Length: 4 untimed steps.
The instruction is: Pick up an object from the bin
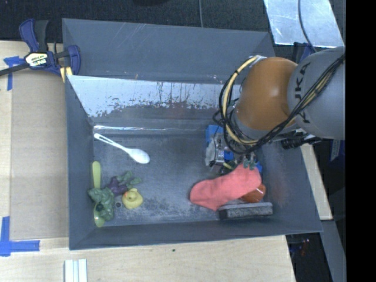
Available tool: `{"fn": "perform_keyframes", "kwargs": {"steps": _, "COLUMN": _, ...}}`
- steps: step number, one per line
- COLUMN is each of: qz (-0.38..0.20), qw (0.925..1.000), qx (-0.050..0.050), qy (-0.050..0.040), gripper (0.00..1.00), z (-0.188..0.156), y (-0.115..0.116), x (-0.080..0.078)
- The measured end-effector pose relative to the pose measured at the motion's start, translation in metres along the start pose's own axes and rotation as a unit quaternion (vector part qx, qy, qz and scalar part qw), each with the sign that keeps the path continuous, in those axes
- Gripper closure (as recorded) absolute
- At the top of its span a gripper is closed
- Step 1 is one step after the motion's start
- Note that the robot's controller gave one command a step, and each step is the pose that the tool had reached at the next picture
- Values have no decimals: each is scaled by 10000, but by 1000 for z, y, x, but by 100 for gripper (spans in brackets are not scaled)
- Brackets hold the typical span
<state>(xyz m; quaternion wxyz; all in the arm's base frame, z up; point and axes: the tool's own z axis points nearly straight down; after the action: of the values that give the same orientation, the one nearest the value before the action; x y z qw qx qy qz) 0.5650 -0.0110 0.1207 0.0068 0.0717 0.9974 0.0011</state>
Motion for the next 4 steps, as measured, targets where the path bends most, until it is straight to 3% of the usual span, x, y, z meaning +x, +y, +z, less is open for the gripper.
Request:
{"fn": "perform_keyframes", "kwargs": {"steps": 1, "qz": -359, "qw": 9994, "qx": 2, "qy": 2, "gripper": 100, "z": 40, "y": 18, "x": 10}}
{"fn": "perform_keyframes", "kwargs": {"steps": 2, "qz": -477, "qw": 9989, "qx": -1, "qy": -14, "gripper": 100, "z": 49, "y": 20, "x": 13}}
{"fn": "perform_keyframes", "kwargs": {"steps": 3, "qz": -320, "qw": 9995, "qx": 1, "qy": -16, "gripper": 0, "z": -12, "y": 13, "x": 17}}
{"fn": "perform_keyframes", "kwargs": {"steps": 4, "qz": -321, "qw": 9995, "qx": 1, "qy": -16, "gripper": 0, "z": -12, "y": 13, "x": 17}}
